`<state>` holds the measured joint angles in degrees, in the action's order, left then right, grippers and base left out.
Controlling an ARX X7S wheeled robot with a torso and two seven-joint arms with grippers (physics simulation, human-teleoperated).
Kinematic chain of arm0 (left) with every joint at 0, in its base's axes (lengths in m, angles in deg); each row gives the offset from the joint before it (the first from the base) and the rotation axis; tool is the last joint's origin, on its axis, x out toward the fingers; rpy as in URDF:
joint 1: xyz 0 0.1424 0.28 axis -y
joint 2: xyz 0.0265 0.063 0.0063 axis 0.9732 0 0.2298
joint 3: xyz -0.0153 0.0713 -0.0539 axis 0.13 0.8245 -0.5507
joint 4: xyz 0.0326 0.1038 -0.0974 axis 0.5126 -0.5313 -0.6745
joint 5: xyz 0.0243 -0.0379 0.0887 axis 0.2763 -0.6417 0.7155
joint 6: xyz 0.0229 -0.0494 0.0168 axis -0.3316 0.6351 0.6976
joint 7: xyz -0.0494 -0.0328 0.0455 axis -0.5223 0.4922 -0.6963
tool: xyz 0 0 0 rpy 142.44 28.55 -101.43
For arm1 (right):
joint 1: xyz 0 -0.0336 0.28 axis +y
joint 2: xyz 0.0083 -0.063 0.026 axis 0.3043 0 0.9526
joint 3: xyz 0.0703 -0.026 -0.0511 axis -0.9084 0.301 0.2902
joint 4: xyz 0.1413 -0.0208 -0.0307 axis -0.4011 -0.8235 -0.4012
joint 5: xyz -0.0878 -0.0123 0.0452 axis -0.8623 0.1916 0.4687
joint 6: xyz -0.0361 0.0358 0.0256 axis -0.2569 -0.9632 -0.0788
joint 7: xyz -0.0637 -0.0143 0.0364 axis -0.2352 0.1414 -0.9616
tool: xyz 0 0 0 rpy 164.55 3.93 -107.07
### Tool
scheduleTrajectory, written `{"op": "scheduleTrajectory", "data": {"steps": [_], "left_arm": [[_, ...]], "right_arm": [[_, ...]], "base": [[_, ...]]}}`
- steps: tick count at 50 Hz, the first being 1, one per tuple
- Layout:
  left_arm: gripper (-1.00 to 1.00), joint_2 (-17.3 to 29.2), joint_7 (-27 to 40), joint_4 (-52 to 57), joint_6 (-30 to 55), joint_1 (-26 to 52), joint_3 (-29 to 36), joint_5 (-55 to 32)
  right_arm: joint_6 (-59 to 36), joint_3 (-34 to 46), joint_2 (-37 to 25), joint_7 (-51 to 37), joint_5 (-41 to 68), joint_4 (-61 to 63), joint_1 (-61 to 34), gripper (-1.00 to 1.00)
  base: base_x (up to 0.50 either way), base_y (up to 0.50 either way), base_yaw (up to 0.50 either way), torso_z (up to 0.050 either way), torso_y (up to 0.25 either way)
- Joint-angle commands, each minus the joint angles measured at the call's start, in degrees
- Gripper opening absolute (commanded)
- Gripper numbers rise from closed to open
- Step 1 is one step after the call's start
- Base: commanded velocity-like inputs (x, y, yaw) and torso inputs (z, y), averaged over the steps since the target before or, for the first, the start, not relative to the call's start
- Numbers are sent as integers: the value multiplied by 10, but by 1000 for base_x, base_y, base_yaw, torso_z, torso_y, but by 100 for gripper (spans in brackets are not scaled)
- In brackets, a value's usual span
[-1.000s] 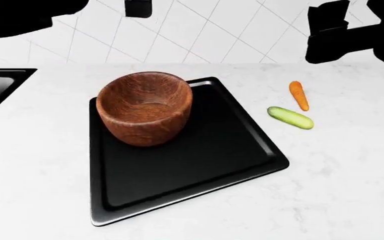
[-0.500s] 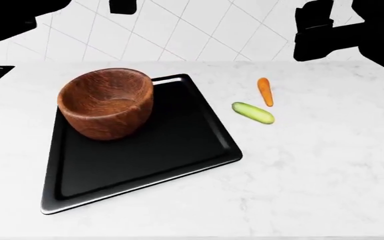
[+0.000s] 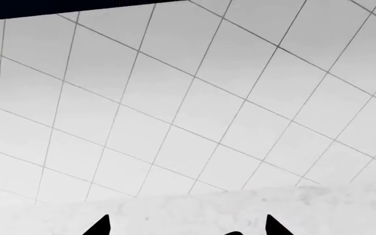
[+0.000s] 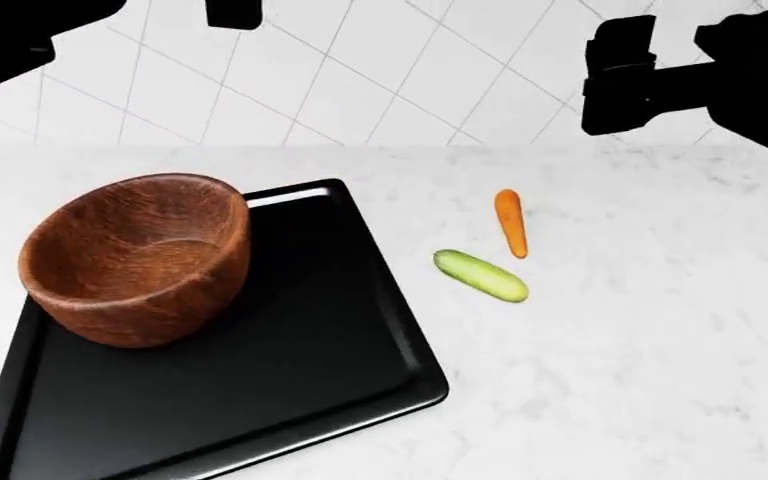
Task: Place the two vegetables and bowl onto the tray for setting up a vegetable dip station.
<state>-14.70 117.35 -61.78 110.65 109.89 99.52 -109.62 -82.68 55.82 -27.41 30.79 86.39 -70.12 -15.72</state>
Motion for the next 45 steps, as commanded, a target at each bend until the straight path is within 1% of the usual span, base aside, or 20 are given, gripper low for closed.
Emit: {"op": "scheduleTrajectory", "data": {"steps": [1, 2, 5, 8, 11, 12, 16, 17, 20, 24, 27, 30, 33, 37, 45], "left_arm": [[100, 6, 5, 4, 4, 4, -6, 0], [100, 6, 5, 5, 4, 3, -6, 1], [100, 6, 2, 2, 5, 1, -6, 4], [100, 4, 3, -2, 7, 3, -7, 5], [100, 5, 6, 2, 5, 5, -11, 2], [100, 4, 5, 3, 8, 8, -11, 4], [100, 3, 8, 6, 14, 13, -10, 11], [100, 6, 10, 11, 9, 10, -13, 8], [100, 10, 12, 18, 12, 9, -13, 11], [100, 14, 14, 23, 14, 10, -15, 12], [100, 16, 16, 25, 16, 12, -17, 11], [100, 18, 16, 29, 21, 16, -18, 14], [100, 20, 17, 30, 25, 20, -20, 15], [100, 23, 15, 32, 28, 20, -21, 21], [100, 34, 13, 35, 28, 16, -25, 24]], "right_arm": [[3, 23, 14, -38, 53, -45, -17, 100], [-4, 36, 21, -45, 53, -59, -24, 100], [7, 37, 41, -38, 61, -87, -32, 100], [-15, 78, 62, -57, 64, -158, -56, 100], [-29, 96, 89, -14, 32, -225, -81, 100], [-15, 90, 98, -4, 30, -246, -83, 100], [-11, 104, 117, 15, 2, -302, -102, 100], [-15, 108, 130, 21, 12, -331, -105, 100], [-19, 123, 158, -14, 42, -399, -116, 100], [-25, 130, 182, -22, 67, -460, -129, 100], [-34, 144, 198, -27, 67, -499, -146, 100], [-41, 160, 217, -7, 47, -542, -172, 100], [-49, 187, 241, 35, 9, -599, -201, 100], [-54, 205, 260, 61, -11, -632, -212, 100], [-84, 228, 276, 68, -18, -652, -207, 100]], "base": [[0, 0, 0, 0, 0], [0, 0, 0, 0, 0], [0, 0, 0, 0, 0], [0, 0, 0, 0, 0], [0, 0, 0, 0, 0], [0, 0, 0, 0, 0], [0, 0, 0, 0, 0], [0, 0, 0, 0, 0], [0, 0, 0, 0, 0], [0, 0, 0, 0, 0], [0, 0, 0, 0, 0], [0, 0, 0, 0, 0], [0, 0, 0, 0, 0], [0, 0, 0, 0, 0], [0, 0, 0, 0, 0]]}}
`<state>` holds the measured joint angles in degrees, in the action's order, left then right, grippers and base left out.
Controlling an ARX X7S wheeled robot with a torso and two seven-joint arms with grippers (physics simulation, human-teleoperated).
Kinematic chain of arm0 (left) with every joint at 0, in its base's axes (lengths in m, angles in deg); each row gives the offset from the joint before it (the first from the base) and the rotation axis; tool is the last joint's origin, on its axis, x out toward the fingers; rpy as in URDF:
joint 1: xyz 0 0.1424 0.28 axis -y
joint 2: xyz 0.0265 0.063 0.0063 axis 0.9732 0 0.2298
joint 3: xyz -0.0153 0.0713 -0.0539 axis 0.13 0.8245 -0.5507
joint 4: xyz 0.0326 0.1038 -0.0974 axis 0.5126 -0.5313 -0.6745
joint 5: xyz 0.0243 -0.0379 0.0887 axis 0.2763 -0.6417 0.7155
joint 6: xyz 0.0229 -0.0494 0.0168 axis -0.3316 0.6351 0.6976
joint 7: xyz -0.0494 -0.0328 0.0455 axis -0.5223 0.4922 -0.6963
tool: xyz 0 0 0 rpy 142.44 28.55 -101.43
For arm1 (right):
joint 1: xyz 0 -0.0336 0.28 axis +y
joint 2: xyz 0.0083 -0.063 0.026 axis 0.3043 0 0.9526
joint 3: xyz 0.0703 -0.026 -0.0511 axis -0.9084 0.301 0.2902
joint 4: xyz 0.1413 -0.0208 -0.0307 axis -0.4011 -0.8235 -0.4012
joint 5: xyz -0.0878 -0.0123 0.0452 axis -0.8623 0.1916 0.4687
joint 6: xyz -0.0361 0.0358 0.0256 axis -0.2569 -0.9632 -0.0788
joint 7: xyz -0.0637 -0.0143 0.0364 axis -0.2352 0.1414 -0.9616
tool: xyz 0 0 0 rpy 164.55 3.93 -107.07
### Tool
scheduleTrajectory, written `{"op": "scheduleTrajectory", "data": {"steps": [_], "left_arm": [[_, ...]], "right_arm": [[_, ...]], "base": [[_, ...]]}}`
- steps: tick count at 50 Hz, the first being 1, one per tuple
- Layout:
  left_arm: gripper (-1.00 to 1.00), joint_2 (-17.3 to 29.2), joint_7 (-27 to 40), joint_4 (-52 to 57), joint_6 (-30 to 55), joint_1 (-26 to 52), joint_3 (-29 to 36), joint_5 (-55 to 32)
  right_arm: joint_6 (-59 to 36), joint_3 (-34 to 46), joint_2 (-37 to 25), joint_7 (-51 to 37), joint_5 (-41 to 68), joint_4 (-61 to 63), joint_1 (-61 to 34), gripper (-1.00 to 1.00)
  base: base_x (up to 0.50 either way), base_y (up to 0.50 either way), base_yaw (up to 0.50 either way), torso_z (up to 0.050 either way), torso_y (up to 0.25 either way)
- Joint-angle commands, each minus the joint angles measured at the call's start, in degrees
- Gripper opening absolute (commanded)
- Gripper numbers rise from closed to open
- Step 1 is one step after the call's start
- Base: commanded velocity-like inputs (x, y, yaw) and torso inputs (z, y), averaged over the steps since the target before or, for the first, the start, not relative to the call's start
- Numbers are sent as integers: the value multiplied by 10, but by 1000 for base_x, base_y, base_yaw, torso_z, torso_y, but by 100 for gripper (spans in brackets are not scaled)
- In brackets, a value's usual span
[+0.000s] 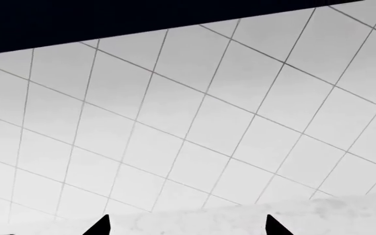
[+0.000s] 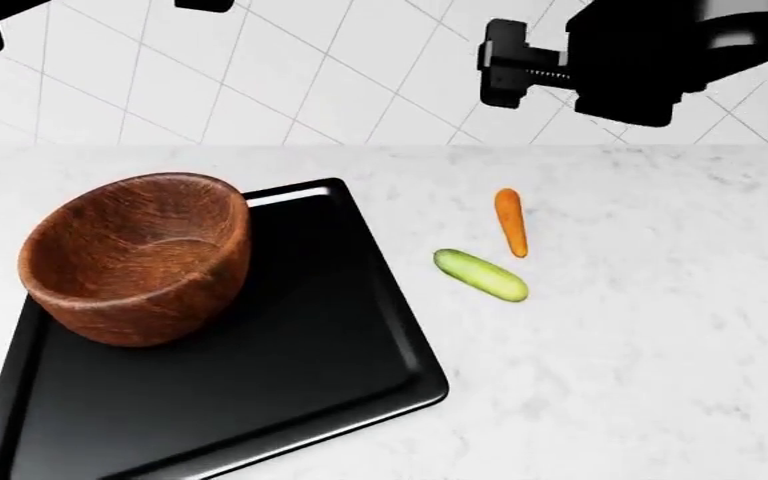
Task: Place the two vegetables and bowl onto the tray for setting up a vegetable dip station.
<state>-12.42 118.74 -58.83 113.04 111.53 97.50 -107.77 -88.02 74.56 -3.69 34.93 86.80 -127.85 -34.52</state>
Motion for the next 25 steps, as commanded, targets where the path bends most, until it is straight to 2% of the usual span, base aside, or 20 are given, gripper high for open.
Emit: {"op": "scheduleTrajectory", "data": {"steps": [1, 9, 25], "left_arm": [[100, 12, 1, 5, 5, -1, -5, 6], [100, 16, 3, 6, 2, -7, -8, 7], [100, 15, 3, 5, 2, -18, -10, 12]], "right_arm": [[-38, 43, 40, 24, -21, -74, -18, 100], [-68, 59, 50, 13, -13, -77, -5, 100], [-3, 190, 107, 294, -197, -196, -45, 100]], "base": [[0, 0, 0, 0, 0], [0, 0, 0, 0, 0], [0, 0, 0, 0, 0]]}}
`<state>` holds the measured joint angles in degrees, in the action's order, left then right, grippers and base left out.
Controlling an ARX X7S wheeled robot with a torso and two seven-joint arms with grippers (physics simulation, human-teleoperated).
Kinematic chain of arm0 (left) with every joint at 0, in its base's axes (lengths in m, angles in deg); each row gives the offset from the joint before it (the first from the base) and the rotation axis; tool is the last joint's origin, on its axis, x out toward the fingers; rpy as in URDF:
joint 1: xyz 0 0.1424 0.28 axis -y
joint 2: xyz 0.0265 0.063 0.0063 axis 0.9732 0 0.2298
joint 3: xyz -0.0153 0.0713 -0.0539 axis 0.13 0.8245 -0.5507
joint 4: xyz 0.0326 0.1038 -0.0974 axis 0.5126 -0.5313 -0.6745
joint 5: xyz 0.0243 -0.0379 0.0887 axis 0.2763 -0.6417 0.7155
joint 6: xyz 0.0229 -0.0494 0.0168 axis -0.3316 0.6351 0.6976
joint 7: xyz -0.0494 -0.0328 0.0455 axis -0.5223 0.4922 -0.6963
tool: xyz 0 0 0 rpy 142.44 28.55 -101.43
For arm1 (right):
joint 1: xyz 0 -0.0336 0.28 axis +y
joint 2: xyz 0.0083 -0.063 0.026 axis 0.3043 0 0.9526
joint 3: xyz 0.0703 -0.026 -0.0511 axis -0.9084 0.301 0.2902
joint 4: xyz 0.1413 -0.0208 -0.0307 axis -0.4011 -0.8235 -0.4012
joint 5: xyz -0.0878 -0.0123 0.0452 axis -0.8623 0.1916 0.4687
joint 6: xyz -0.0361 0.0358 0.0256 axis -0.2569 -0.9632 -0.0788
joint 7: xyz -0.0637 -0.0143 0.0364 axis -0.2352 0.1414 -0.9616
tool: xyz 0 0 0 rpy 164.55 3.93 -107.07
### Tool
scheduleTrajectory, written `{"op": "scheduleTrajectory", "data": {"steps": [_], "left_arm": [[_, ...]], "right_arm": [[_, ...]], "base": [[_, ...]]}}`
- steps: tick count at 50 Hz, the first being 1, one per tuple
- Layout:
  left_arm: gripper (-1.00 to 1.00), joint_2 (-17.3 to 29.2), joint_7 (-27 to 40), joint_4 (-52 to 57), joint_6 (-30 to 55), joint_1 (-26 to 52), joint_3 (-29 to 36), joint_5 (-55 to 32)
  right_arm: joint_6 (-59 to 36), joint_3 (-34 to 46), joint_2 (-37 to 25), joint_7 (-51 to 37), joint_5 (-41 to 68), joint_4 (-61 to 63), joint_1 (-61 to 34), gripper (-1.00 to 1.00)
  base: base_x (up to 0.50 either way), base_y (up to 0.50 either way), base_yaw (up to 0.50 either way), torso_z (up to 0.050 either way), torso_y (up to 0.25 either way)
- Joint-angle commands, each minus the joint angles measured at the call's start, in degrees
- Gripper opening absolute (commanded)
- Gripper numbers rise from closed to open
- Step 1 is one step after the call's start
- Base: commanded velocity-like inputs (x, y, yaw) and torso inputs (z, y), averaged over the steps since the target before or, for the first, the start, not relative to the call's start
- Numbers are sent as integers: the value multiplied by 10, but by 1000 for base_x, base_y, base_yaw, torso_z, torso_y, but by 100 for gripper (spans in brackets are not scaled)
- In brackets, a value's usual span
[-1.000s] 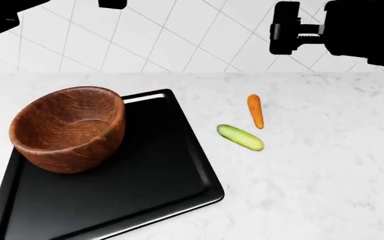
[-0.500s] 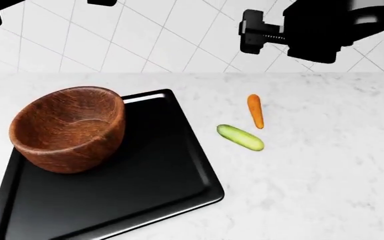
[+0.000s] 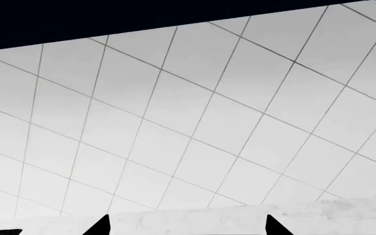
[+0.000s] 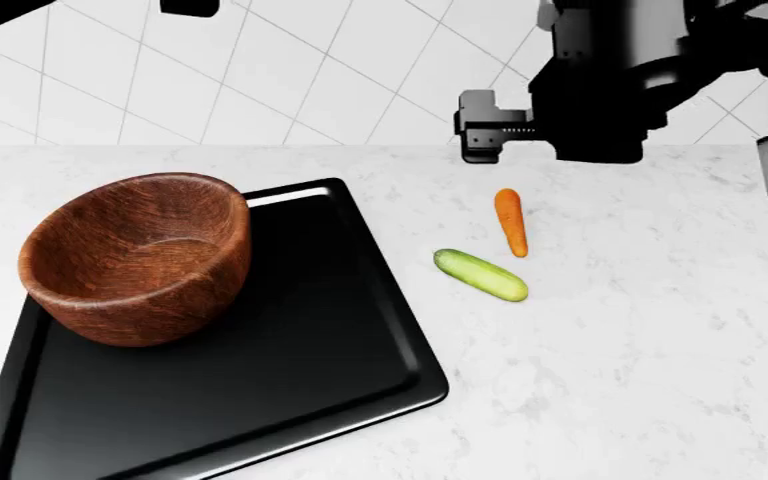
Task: Place the two vegetables and bowl onto the tray for setting up a vegetable dip station.
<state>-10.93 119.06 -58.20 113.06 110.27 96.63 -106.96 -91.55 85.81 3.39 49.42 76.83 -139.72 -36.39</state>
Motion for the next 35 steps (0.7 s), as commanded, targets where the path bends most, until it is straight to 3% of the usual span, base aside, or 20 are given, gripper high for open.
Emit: {"op": "scheduleTrajectory", "data": {"steps": [1, 3, 8, 14, 17, 26, 29, 35], "left_arm": [[100, 0, 1, -1, 1, -6, -2, 4], [100, -2, 2, -1, 1, -7, -2, 5], [100, -6, 0, -4, 2, -9, -2, 9], [100, -15, -5, -14, 1, -14, 0, 18], [100, -18, -11, -20, 2, -16, 1, 23], [100, -18, -20, -19, -3, -25, -2, 35], [100, -18, -25, -19, -1, -25, -2, 39], [100, -16, -29, -18, -3, -33, -2, 46]], "right_arm": [[40, 89, 43, 170, -111, -91, -31, 100], [53, 116, 59, 227, -143, -128, -40, 100], [71, 111, 54, 249, -181, -129, -25, 100], [77, 47, 55, 276, -279, -130, 2, 100], [71, -29, 58, 292, -389, -130, 19, 100], [74, -359, 94, 403, -829, -130, 64, 100], [85, -419, 101, 418, -907, -130, 78, 100], [113, -459, 110, 440, -967, -130, 96, 100]], "base": [[0, 0, 0, 0, 0], [0, 0, 0, 0, 0], [0, 0, 0, 0, 0], [0, 0, 0, 0, 0], [0, 0, 0, 0, 0], [0, 0, 0, 0, 0], [0, 0, 0, 0, 0], [0, 0, 0, 0, 0]]}}
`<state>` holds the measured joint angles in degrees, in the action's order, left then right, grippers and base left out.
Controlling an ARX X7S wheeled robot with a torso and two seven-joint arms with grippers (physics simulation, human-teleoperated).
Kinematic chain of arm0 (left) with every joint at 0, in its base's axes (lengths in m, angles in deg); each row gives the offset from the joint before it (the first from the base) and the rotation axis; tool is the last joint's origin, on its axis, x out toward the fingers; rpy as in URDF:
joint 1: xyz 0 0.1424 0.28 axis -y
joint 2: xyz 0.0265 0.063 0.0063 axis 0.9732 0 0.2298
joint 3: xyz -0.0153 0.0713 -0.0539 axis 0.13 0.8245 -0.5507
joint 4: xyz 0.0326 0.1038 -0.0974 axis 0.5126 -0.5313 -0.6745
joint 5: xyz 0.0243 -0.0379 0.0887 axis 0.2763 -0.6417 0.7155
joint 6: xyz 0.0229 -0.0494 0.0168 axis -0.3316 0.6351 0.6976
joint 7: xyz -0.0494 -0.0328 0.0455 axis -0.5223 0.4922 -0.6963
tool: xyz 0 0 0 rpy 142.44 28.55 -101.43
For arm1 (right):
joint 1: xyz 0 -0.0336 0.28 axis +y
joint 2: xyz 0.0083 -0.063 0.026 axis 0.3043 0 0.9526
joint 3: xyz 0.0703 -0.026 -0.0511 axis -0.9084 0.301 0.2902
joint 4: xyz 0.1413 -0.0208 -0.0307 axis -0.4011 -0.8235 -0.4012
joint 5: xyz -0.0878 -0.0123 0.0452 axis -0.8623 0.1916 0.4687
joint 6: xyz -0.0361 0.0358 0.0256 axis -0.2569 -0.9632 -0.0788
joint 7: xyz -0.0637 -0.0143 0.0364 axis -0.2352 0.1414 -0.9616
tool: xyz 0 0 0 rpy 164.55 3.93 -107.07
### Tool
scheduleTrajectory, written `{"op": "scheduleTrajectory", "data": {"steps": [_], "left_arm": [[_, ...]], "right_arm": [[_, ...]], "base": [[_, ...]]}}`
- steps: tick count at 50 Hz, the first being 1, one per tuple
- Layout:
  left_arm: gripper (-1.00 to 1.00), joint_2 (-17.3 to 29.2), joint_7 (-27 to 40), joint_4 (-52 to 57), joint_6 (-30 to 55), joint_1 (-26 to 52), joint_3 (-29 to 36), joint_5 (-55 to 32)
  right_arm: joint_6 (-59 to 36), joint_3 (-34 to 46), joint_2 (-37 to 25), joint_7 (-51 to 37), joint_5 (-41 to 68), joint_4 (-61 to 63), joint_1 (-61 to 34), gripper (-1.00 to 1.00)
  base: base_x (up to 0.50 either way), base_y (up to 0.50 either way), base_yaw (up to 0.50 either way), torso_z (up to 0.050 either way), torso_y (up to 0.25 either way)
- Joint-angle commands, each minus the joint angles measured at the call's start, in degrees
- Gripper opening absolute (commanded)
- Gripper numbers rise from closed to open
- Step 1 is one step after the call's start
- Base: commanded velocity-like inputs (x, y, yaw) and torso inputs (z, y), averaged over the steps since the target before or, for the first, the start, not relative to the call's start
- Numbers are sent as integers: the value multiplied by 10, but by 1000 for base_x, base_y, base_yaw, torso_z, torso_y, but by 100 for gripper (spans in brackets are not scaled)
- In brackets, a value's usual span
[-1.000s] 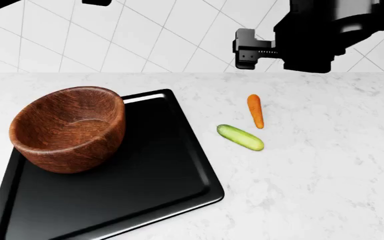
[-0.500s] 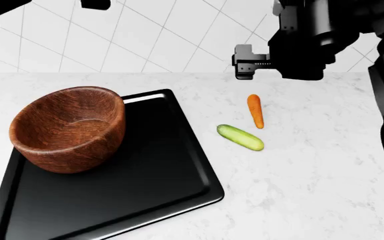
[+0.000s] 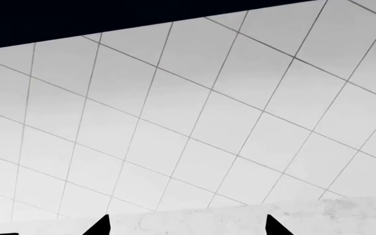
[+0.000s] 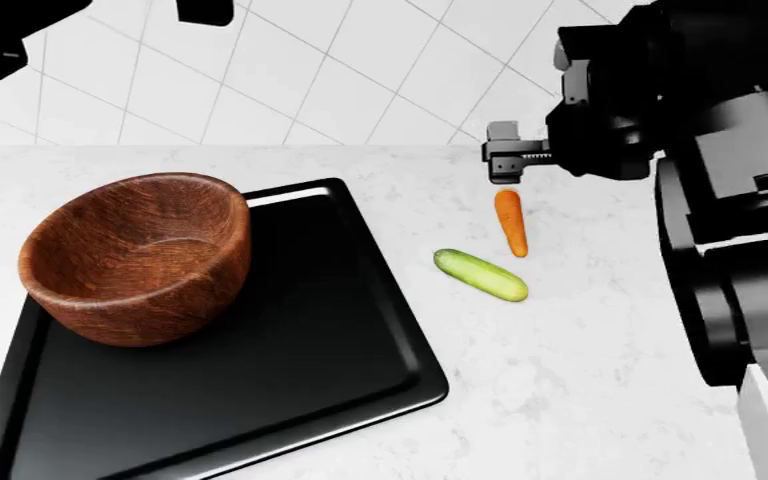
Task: Place the two vegetables and bowl onto the tray for setting up a vegetable dip station.
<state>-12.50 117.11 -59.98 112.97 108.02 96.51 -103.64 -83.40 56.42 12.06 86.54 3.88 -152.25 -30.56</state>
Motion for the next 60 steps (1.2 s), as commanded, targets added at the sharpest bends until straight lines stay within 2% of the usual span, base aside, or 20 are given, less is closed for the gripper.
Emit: {"op": "scheduleTrajectory", "data": {"steps": [1, 10, 25, 34, 59, 60], "left_arm": [[100, 0, -10, -1, -4, -11, -1, 14], [100, 1, -14, -2, -3, -15, -2, 18], [100, -5, -20, -7, -4, -24, -2, 28], [100, -9, -25, -14, -6, -28, -3, 33], [100, -7, -43, -20, -18, -40, -11, 54], [100, -6, -43, -20, -18, -41, -12, 54]], "right_arm": [[37, -170, 25, 68, -241, -4, 42, 100], [40, -183, 32, 82, -256, -4, 71, 100], [55, -206, 23, 51, -255, -4, 97, 100], [77, -182, 35, 83, -258, -4, 108, 100], [97, -226, 31, 50, -254, -4, 146, 100], [98, -226, 31, 48, -256, -4, 146, -100]], "base": [[0, 0, 0, 0, 0], [0, 0, 0, 0, 0], [0, 0, 0, 0, 0], [0, 0, 0, 0, 0], [0, 0, 0, 0, 0], [0, 0, 0, 0, 0]]}}
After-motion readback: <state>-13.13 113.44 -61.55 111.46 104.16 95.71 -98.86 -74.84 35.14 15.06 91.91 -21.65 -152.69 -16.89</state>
